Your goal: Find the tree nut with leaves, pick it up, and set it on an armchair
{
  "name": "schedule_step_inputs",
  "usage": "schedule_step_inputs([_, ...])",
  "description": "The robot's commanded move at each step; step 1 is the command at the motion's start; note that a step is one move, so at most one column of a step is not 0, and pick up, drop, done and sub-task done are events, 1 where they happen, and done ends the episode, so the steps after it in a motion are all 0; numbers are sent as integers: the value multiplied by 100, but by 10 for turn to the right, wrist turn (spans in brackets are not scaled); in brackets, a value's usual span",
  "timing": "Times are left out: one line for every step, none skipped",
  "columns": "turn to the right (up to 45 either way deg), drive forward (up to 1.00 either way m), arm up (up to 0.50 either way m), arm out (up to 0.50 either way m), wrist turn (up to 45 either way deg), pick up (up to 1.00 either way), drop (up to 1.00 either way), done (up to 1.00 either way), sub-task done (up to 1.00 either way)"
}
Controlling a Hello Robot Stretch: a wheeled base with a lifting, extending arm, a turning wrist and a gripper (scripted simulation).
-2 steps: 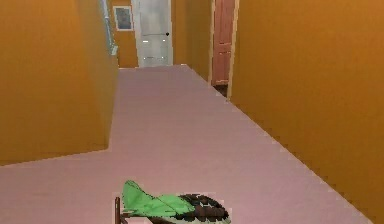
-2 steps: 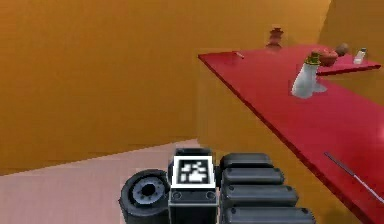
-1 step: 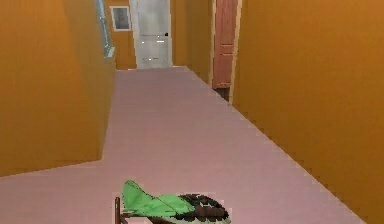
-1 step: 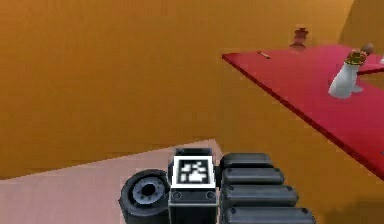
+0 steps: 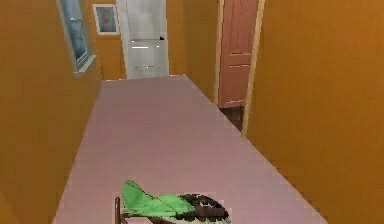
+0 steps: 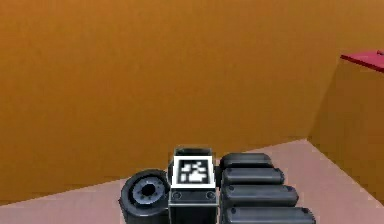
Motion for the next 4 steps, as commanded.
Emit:
schedule_step_inputs([0, 100, 0, 0, 0, 0, 0, 0, 0])
schedule_step_inputs([0, 100, 0, 0, 0, 0, 0, 0, 0])
schedule_step_inputs([30, 0, 0, 0, 0, 0, 0, 0, 0])
schedule_step_inputs([0, 45, 0, 0, 0, 0, 0, 0, 0])
